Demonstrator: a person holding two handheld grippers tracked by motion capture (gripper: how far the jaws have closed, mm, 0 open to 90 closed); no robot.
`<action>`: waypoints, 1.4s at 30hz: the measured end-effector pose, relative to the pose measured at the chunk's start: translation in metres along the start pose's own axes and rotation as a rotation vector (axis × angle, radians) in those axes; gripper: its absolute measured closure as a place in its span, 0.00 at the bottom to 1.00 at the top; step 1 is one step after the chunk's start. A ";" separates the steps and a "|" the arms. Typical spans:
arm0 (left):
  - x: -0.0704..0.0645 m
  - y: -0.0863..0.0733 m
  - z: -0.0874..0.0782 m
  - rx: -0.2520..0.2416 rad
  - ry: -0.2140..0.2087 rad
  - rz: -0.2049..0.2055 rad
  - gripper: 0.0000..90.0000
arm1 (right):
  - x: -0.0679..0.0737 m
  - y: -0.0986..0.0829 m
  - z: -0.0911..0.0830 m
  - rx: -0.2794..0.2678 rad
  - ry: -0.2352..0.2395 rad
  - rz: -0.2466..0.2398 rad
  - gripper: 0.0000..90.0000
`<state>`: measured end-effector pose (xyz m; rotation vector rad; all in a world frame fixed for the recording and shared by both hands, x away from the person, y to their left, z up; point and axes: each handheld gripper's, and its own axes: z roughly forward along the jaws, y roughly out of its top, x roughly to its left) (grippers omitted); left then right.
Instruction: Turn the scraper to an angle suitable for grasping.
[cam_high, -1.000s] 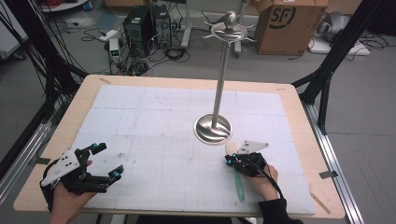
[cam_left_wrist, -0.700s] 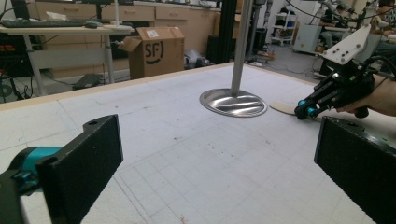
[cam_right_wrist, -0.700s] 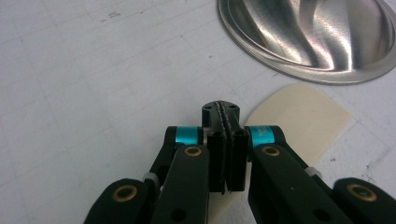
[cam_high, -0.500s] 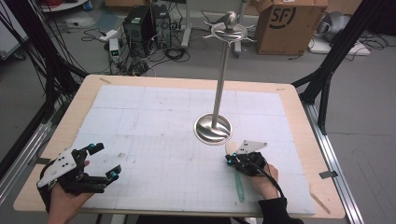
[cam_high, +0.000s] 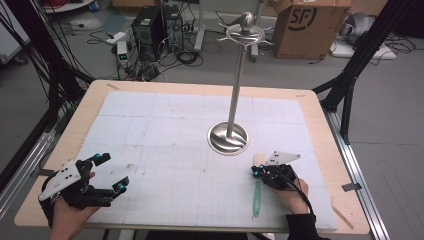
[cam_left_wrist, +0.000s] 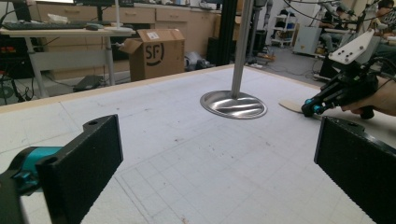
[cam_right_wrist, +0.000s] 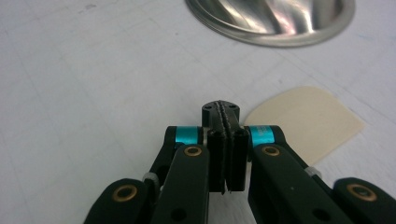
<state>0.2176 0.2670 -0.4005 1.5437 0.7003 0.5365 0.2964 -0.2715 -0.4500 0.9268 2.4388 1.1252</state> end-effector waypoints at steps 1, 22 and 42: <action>0.000 0.000 0.001 0.000 -0.001 -0.002 0.02 | -0.003 -0.005 -0.006 -0.001 -0.006 0.018 0.99; -0.001 0.003 0.014 0.004 -0.029 0.006 0.02 | 0.027 -0.043 -0.058 -0.033 0.079 -0.043 1.00; -0.002 0.005 0.020 -0.001 -0.033 0.015 0.02 | 0.061 -0.014 -0.016 -0.003 0.061 -0.061 1.00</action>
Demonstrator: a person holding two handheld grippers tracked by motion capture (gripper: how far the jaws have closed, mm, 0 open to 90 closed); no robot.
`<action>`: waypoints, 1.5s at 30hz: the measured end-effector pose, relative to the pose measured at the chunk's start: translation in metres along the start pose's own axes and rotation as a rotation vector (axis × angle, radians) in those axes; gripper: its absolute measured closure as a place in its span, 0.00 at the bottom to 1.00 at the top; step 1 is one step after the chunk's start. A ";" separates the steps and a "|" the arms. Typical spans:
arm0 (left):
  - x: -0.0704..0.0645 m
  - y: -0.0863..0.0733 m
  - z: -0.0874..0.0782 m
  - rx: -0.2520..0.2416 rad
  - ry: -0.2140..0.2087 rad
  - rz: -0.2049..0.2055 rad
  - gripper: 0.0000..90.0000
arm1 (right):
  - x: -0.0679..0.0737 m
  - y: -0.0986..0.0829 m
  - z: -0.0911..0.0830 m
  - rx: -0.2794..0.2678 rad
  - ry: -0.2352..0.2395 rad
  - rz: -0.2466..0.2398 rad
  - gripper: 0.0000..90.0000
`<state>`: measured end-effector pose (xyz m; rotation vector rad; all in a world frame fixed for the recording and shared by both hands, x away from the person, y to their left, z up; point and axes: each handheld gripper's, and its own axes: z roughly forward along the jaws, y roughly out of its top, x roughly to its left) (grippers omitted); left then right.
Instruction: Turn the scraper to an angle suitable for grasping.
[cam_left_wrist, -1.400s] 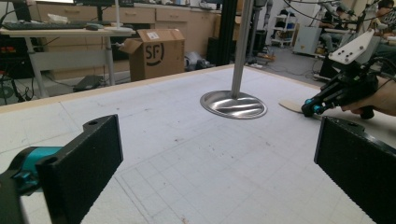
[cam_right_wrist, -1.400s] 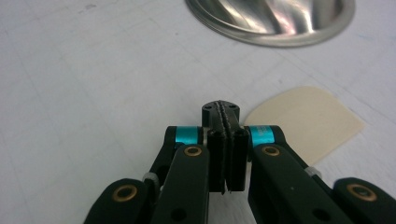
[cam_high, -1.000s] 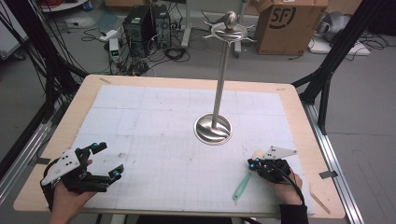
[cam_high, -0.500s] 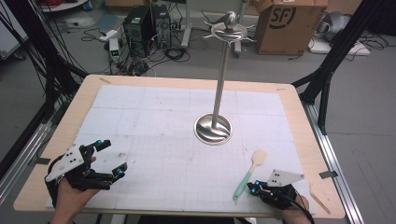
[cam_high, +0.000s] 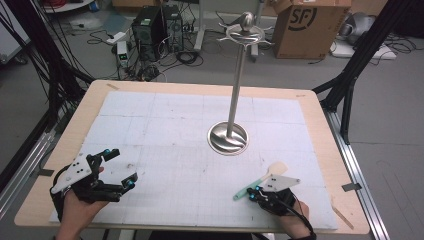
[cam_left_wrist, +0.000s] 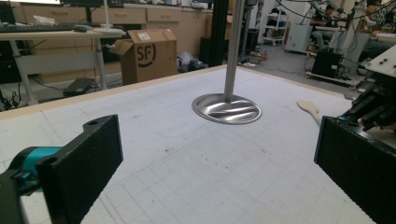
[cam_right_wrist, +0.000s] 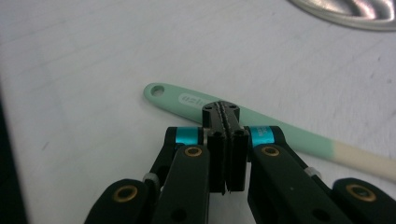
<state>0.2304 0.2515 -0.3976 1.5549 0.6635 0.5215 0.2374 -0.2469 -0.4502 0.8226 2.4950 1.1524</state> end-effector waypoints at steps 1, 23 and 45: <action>0.000 0.000 -0.001 -0.005 0.005 -0.003 0.02 | 0.000 0.005 0.005 0.004 -0.015 0.000 1.00; 0.004 0.001 -0.012 -0.014 0.013 -0.007 0.02 | -0.081 0.034 0.016 0.083 -0.111 0.005 1.00; 0.002 -0.002 -0.009 0.001 0.010 -0.009 0.02 | -0.047 -0.003 -0.016 0.083 0.006 0.004 1.00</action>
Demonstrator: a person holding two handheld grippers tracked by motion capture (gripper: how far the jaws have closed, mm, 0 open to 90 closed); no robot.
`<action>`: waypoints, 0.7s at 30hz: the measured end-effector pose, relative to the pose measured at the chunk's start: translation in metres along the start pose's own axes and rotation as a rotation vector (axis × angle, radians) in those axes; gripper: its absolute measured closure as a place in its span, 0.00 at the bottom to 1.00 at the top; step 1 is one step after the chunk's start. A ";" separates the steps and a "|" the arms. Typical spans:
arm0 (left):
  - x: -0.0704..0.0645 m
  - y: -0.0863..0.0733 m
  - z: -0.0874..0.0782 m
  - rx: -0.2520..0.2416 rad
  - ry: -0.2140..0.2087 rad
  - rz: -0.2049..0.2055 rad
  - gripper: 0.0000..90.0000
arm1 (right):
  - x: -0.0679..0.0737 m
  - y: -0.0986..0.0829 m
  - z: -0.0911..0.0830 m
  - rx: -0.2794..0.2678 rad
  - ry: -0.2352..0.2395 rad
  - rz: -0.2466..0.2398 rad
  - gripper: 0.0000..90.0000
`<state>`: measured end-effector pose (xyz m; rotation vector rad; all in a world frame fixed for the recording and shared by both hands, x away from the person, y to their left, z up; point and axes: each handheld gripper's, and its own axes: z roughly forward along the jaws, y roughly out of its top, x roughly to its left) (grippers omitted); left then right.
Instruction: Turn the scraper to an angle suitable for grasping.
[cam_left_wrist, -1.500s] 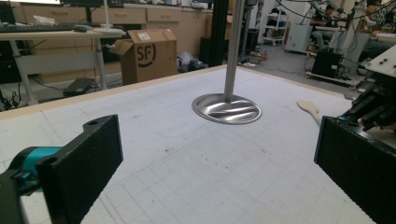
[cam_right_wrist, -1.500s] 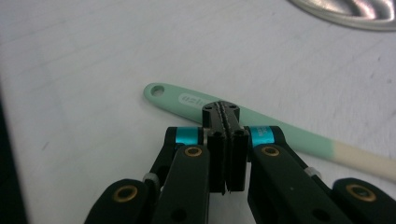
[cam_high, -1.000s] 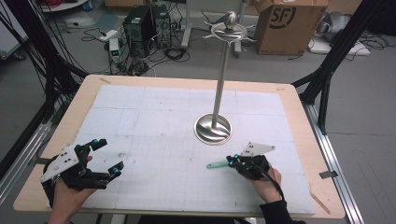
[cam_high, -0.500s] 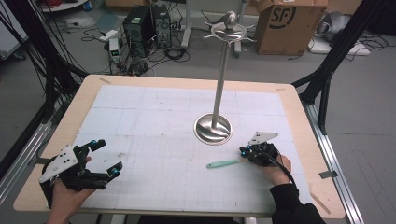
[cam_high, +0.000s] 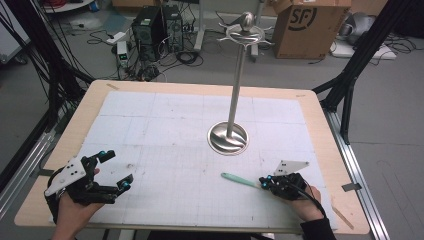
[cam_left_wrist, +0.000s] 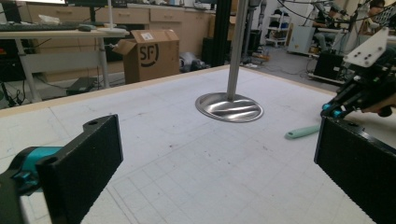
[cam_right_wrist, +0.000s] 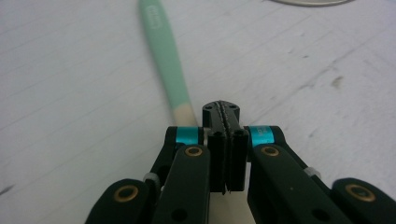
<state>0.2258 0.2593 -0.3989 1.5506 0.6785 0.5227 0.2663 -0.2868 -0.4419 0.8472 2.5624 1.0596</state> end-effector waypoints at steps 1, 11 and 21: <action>0.000 0.000 0.000 -0.001 0.001 -0.001 0.02 | 0.004 -0.001 -0.001 0.000 0.001 -0.004 1.00; 0.002 0.000 -0.001 -0.003 0.003 -0.005 0.02 | 0.016 0.006 -0.023 -0.128 0.011 -0.027 0.74; 0.002 0.000 -0.005 -0.008 0.008 -0.009 0.02 | 0.029 0.010 -0.037 -0.176 -0.024 0.006 0.14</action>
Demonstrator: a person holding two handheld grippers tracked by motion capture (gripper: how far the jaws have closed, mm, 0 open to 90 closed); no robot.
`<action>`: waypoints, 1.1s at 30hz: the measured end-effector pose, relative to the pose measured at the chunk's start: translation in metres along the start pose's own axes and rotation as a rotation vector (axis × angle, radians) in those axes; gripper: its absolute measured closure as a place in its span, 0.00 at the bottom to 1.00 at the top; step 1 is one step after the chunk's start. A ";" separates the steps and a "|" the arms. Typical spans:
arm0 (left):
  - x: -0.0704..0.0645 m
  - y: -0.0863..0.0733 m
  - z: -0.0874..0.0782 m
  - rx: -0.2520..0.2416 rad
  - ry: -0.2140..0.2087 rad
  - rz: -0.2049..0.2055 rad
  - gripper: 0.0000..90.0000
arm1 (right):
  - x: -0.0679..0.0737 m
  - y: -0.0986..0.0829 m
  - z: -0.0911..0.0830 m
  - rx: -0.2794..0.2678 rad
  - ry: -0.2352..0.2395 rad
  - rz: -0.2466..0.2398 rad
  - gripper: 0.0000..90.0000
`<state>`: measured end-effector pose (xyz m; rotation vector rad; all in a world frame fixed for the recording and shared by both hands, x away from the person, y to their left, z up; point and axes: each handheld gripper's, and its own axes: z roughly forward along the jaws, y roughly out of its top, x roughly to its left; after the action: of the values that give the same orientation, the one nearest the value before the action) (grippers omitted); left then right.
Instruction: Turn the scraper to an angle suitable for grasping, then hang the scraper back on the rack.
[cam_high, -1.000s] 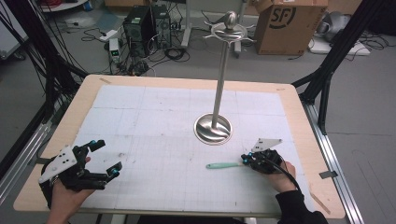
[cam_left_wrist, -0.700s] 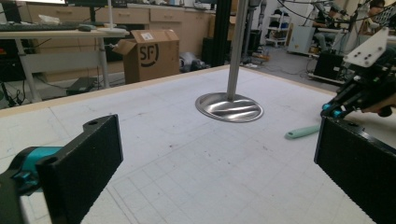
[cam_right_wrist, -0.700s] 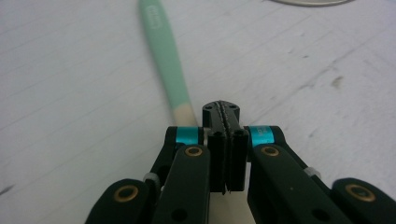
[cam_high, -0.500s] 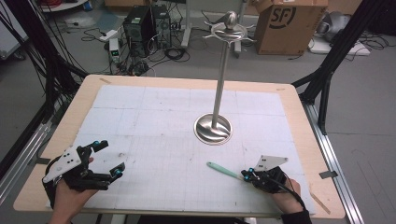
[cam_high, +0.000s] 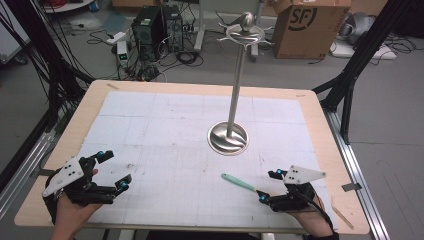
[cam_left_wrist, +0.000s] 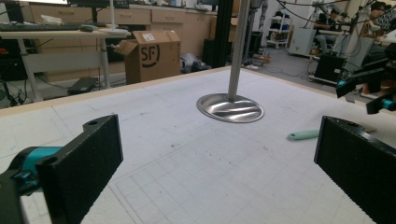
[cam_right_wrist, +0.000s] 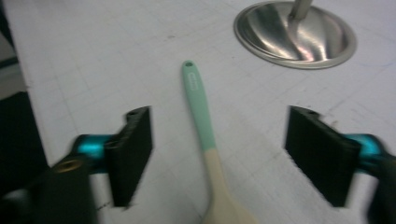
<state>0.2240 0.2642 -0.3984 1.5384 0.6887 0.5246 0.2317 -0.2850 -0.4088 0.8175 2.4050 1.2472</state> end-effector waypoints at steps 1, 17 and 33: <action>0.001 0.000 -0.001 0.000 0.004 -0.002 0.02 | 0.001 0.001 0.000 0.009 -0.002 -0.015 0.06; -0.002 0.000 -0.001 0.005 0.000 0.002 0.02 | -0.006 0.019 0.016 0.188 0.048 -0.053 0.01; -0.003 0.000 -0.003 0.002 -0.001 0.004 0.02 | -0.009 0.050 0.056 0.575 0.110 -0.184 0.34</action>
<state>0.2203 0.2639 -0.3978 1.5422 0.6865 0.5262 0.2849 -0.2317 -0.3994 0.6551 2.8979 0.5407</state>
